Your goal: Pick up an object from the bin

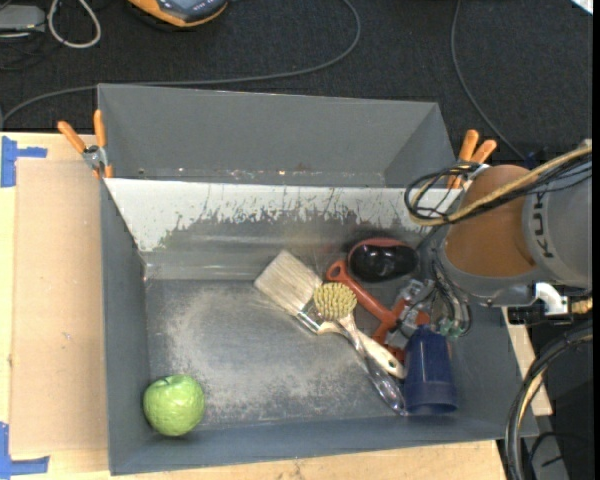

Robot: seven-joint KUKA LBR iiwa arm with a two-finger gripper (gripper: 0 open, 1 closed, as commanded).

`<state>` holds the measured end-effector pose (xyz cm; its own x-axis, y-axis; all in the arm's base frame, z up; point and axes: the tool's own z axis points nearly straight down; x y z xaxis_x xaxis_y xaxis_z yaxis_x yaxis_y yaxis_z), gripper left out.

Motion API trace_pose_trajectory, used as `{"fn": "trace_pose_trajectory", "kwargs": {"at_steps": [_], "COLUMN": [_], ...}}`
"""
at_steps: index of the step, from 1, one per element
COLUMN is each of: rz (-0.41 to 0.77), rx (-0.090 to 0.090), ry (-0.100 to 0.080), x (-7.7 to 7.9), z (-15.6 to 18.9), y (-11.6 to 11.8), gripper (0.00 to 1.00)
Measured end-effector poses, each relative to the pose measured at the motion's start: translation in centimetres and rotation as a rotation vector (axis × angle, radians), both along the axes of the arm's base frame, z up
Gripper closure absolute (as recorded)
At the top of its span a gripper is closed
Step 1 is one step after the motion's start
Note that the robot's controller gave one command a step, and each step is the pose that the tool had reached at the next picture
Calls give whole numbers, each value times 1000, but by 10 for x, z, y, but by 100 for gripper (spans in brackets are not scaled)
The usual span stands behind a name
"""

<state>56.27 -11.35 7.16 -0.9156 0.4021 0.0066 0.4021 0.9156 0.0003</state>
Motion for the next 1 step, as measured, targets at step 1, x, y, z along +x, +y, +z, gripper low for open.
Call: {"fn": "trace_pose_trajectory", "kwargs": {"at_steps": [1], "rz": [1], "rx": [0], "ry": [0], "x": [0], "z": [0], "y": [0], "gripper": [100]}}
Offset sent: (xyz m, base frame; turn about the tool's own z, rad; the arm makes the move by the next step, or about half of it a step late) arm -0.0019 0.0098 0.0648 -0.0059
